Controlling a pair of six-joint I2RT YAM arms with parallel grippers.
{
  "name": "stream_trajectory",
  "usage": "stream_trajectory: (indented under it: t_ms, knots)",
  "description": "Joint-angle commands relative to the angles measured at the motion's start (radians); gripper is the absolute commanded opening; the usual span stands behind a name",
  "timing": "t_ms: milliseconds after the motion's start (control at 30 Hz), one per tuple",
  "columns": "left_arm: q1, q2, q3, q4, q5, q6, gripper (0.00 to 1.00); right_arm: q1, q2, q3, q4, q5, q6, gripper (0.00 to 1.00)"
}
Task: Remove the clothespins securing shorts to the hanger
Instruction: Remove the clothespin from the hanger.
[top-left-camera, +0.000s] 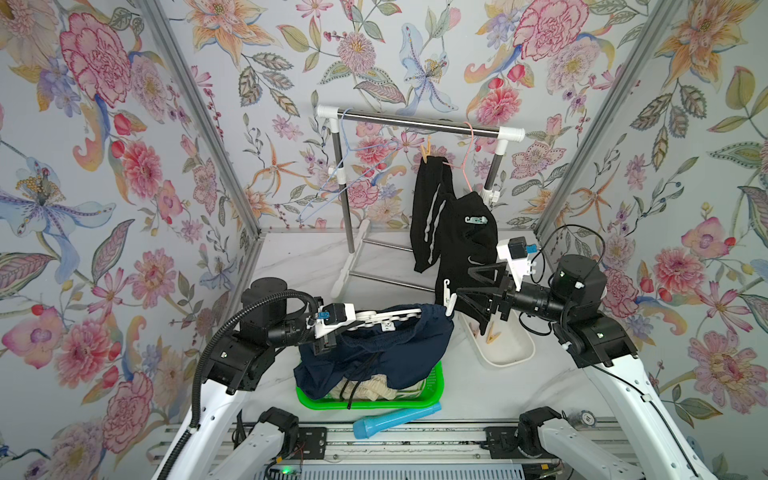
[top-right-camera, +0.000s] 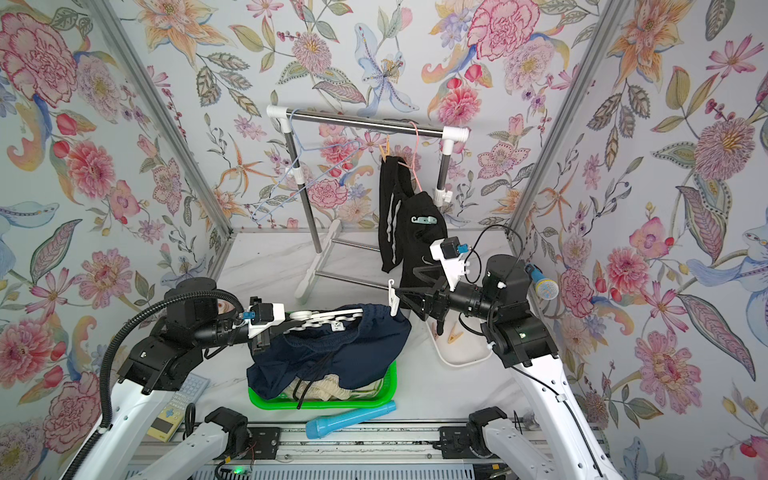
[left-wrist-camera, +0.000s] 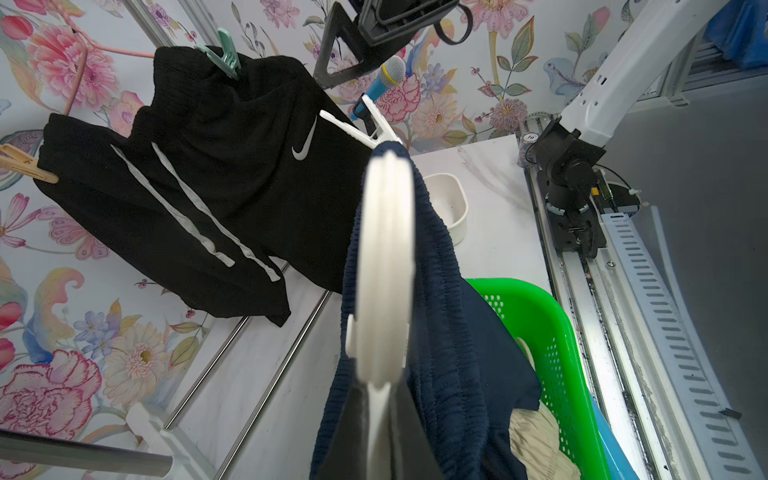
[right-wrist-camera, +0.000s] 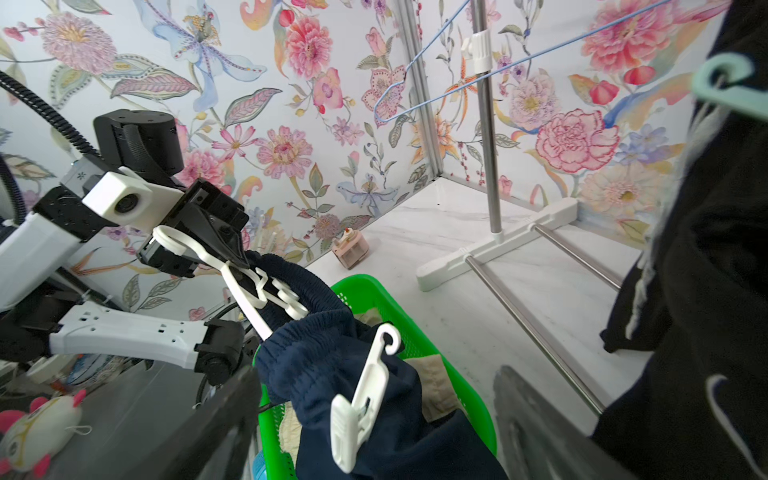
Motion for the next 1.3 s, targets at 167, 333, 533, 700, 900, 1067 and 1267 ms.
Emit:
stream_trajectory:
  t_ms: [167, 333, 533, 700, 900, 1067, 1267]
  knots:
    - [0.007, -0.043, 0.031, 0.083, 0.072, -0.075, 0.0, -0.008, 0.038, -0.05, 0.149, -0.256, 0.041, 0.89]
    - [0.006, -0.041, 0.031, 0.072, 0.067, -0.069, 0.0, 0.016, 0.074, -0.051, 0.203, -0.309, 0.062, 0.86]
    - [0.007, -0.027, 0.023, 0.085, 0.083, -0.077, 0.0, 0.073, 0.116, -0.02, 0.184, -0.299, 0.027, 0.81]
    - [0.006, -0.025, 0.022, 0.085, 0.095, -0.072, 0.0, 0.111, 0.148, -0.002, 0.183, -0.288, 0.017, 0.74]
    - [0.007, -0.022, 0.028, 0.055, 0.084, -0.055, 0.0, 0.123, 0.149, 0.006, 0.2, -0.275, 0.019, 0.63]
    - [0.007, -0.017, 0.022, 0.052, 0.09, -0.061, 0.0, 0.118, 0.135, 0.001, 0.2, -0.267, 0.019, 0.52]
    - [0.007, -0.017, 0.017, 0.072, 0.087, -0.077, 0.0, 0.118, 0.13, -0.004, 0.2, -0.259, 0.025, 0.4]
